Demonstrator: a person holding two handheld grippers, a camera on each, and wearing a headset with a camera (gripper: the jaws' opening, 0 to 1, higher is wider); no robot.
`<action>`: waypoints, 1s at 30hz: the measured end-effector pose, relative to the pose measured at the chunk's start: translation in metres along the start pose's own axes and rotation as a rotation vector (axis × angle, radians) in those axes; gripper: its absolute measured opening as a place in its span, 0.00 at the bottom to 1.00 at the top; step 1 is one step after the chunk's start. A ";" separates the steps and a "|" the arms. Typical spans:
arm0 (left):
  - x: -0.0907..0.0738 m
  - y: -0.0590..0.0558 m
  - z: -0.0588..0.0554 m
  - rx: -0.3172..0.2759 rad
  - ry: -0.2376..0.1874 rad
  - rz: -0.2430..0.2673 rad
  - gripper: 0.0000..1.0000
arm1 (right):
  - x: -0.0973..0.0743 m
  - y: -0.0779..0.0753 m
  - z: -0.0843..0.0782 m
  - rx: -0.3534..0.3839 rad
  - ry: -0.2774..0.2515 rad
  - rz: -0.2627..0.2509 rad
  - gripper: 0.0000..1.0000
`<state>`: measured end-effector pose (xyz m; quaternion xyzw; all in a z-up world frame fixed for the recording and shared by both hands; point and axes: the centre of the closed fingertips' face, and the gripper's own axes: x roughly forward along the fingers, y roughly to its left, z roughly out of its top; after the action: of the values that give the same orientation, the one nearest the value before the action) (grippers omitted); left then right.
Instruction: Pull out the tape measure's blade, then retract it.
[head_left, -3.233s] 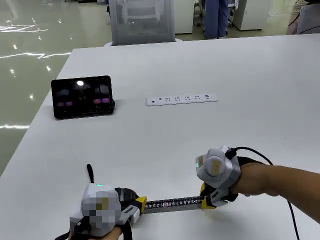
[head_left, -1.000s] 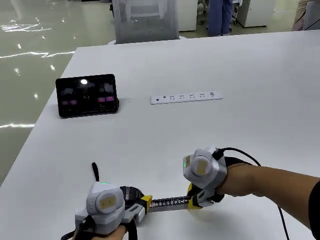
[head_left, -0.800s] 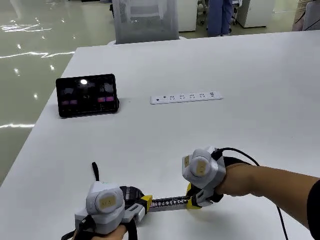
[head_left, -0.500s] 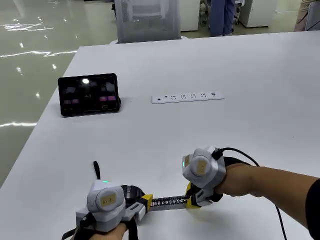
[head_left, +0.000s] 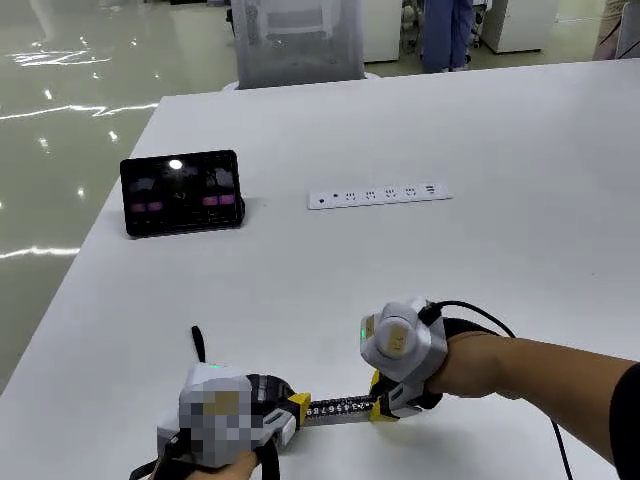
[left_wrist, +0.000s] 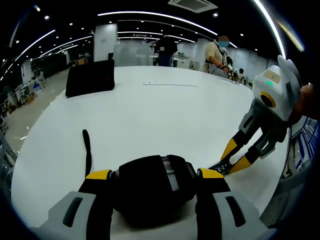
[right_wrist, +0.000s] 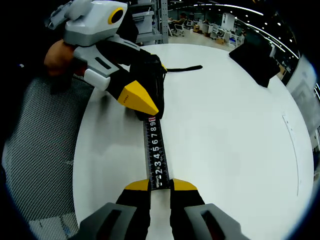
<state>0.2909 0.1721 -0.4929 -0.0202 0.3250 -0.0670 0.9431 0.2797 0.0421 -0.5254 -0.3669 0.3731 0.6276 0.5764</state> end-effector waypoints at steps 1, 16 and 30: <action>0.000 0.000 0.000 0.000 0.001 0.000 0.62 | 0.000 0.000 0.000 -0.001 -0.002 -0.001 0.11; 0.000 0.001 0.000 -0.001 0.013 -0.006 0.62 | 0.004 0.001 0.007 -0.014 -0.015 -0.002 0.10; 0.000 0.001 -0.001 -0.003 0.010 -0.010 0.62 | 0.007 0.002 0.012 -0.006 -0.037 0.020 0.10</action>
<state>0.2904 0.1727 -0.4934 -0.0230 0.3298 -0.0713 0.9411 0.2774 0.0562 -0.5259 -0.3533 0.3641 0.6412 0.5758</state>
